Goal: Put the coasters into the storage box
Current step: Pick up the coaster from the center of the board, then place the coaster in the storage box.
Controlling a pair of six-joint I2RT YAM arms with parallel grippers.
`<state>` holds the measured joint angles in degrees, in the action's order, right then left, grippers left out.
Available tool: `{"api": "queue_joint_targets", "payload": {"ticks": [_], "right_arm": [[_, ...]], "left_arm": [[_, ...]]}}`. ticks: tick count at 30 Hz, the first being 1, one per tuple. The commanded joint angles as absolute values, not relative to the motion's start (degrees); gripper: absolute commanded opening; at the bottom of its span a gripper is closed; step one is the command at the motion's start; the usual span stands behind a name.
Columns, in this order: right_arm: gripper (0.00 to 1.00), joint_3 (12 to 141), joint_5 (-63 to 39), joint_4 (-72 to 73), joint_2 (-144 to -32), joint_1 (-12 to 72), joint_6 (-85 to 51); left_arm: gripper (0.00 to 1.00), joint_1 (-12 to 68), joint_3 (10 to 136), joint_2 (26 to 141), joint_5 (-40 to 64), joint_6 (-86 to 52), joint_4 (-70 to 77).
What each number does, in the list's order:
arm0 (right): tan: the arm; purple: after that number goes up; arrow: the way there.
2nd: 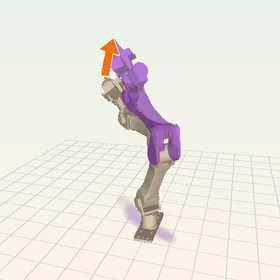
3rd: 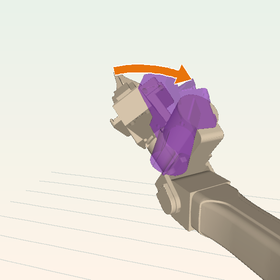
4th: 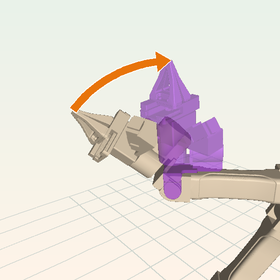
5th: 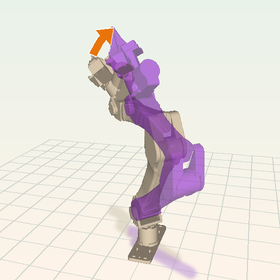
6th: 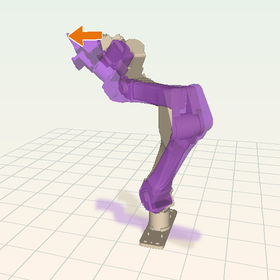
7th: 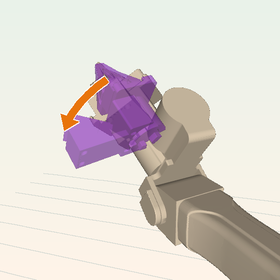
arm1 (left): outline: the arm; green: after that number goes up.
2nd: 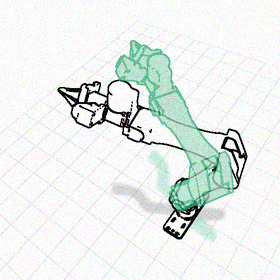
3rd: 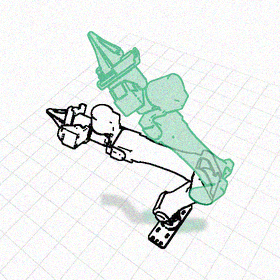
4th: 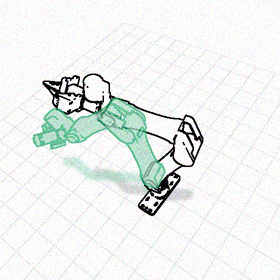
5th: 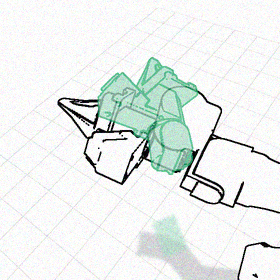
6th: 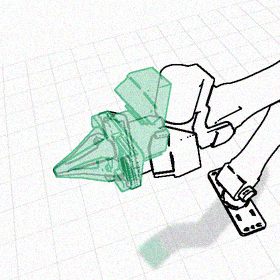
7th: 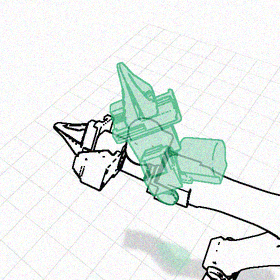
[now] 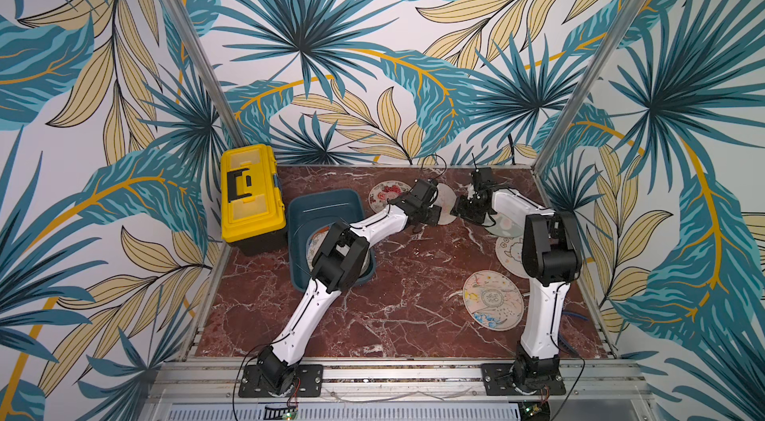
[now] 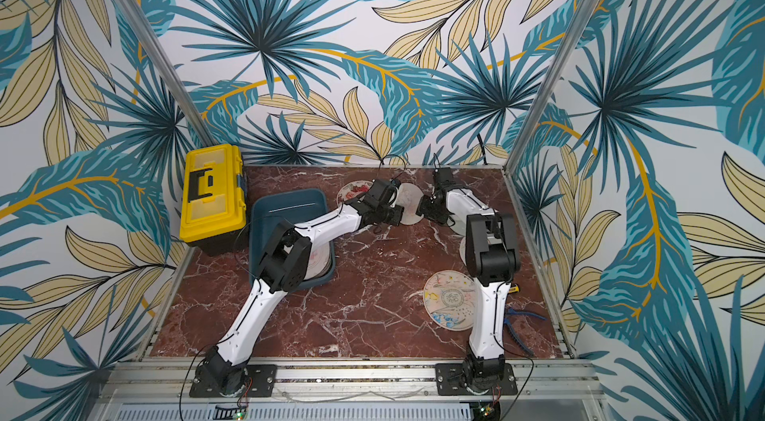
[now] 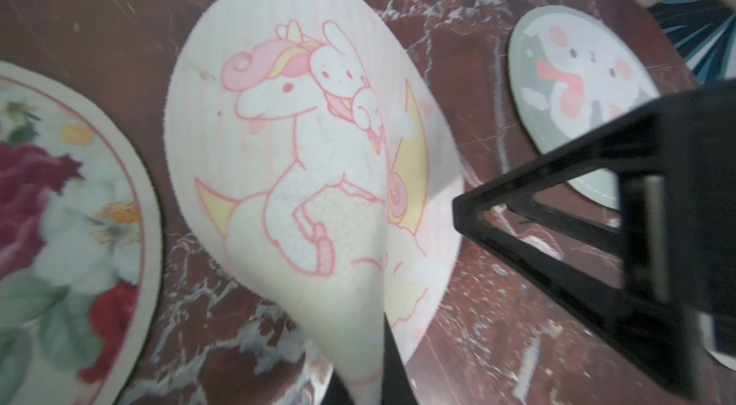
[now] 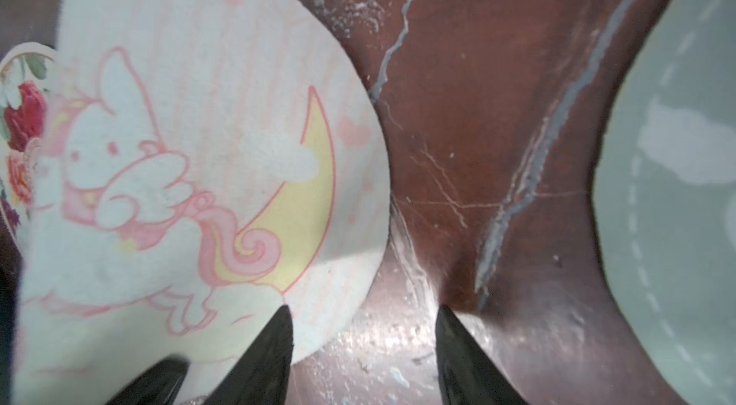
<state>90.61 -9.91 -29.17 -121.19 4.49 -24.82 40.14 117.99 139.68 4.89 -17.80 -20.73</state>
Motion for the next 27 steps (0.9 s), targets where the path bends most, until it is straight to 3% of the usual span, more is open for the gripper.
{"api": "queue_joint_targets", "payload": {"ticks": [1,8,27], "right_arm": [[0.58,88.5,-9.9,-29.5,-116.8,4.8,-24.5],[0.59,85.0,-9.1,-29.5,-111.6,4.7,-24.2],[0.6,84.3,-12.3,-29.3,-108.7,6.3,-24.1]], "left_arm": [[0.0,41.4,116.1,131.6,2.2,-14.0,-21.3],[0.0,41.8,114.4,125.2,-4.5,-13.9,-27.8],[0.0,37.5,85.7,93.9,-18.9,-21.9,-33.7]]}}
